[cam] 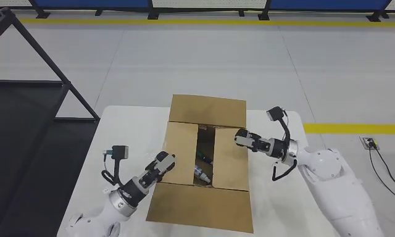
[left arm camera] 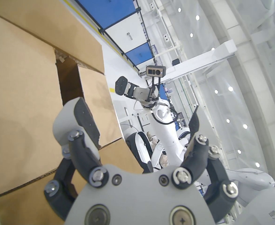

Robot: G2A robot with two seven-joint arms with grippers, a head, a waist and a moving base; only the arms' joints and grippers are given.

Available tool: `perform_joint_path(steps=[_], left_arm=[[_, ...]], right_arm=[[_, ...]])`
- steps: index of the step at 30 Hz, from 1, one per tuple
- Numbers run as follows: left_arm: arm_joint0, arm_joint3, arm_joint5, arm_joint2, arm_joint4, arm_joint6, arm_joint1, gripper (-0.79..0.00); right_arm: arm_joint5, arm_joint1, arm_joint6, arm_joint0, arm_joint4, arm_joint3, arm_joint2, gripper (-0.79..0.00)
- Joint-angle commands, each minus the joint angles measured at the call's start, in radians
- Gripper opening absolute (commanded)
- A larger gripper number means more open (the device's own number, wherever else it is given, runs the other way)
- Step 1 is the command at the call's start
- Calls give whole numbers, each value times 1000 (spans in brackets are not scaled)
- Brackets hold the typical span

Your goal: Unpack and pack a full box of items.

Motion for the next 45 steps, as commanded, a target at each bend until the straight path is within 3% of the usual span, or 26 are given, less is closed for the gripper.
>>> perform_joint_path(steps=[1,10,17,31,36,45], left_arm=[[31,-12,-32,-46,-40,-1,3,0],[164,11,-154,-244,-192,-145,23,0],[239,47,-182,-333,-304,-250,34,0],[231,41,-153,-319,-269,-293,39,0],[244,65,-131,-335,-310,-374,48,0],[280,97,-141,-369,-341,-574,67,0]], right_arm=[[-6,-3,-22,18,13,43,2,0],[49,-34,-198,159,7,289,-43,0],[79,-60,-297,236,-56,419,-99,0],[116,-69,-339,223,-60,400,-113,0],[158,-89,-353,257,-58,447,-145,0],[59,-137,-240,344,69,615,-184,0]])
